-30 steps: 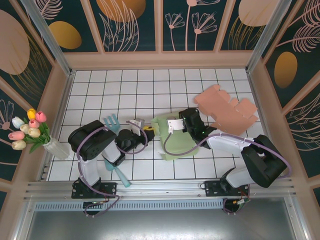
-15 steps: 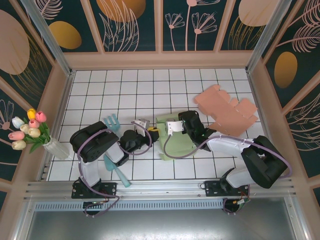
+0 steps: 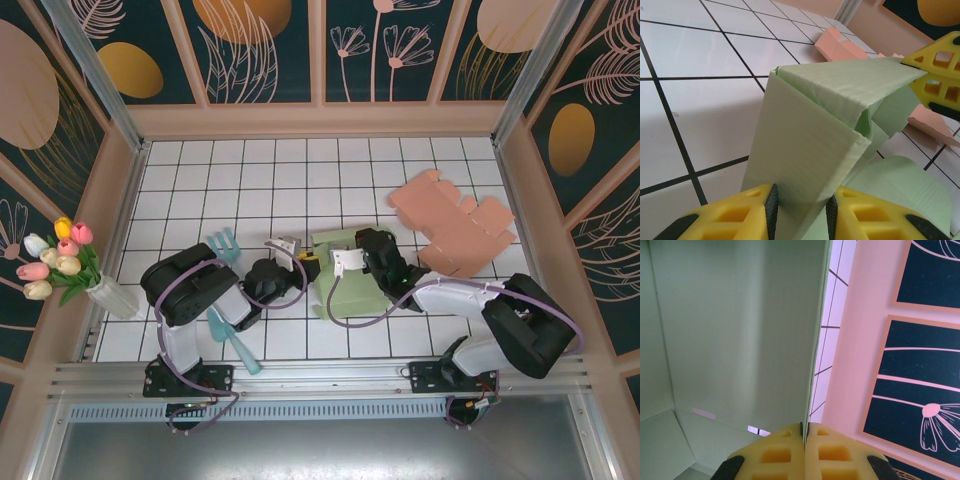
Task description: Fold the paper box
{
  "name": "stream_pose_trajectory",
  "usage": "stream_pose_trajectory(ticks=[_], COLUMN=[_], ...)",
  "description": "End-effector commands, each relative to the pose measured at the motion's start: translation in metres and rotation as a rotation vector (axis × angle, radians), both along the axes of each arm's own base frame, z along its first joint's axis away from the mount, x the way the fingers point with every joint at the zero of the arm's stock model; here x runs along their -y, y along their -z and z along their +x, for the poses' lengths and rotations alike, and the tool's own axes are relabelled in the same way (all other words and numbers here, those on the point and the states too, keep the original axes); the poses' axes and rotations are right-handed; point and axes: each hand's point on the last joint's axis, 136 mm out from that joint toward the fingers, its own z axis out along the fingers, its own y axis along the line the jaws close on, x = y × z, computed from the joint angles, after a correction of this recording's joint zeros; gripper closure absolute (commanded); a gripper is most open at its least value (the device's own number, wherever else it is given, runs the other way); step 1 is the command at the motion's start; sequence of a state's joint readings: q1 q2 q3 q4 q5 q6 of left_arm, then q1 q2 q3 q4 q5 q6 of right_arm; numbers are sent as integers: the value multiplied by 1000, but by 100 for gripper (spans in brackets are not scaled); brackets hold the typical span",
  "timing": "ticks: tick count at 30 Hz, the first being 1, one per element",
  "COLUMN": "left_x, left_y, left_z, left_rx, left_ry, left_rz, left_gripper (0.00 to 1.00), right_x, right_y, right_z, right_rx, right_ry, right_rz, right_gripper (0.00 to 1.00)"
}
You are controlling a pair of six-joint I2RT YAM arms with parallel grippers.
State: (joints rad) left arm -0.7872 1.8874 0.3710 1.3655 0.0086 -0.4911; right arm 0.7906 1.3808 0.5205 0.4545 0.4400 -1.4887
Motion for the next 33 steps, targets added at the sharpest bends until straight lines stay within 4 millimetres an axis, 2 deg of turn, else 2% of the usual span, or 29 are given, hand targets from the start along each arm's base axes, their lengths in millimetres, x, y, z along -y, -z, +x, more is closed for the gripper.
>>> stream_pose_trajectory(ticks=[1,19,33], left_x=[5,16,25], left_y=[-19,-17,-17], left_z=[9,18,33], left_rx=[52,55,80], left_ry=[-24,-48,-88], left_rz=[-31,-25,-27], left_gripper=[66,66,67], right_x=[-3,-12,-16], right_y=[7,30,36], right_z=[-11,-28,-33], right_rx=[6,43,12], right_ry=[-38,-50,-56], right_rz=[-31,-128,-122], right_gripper=[100,100,100])
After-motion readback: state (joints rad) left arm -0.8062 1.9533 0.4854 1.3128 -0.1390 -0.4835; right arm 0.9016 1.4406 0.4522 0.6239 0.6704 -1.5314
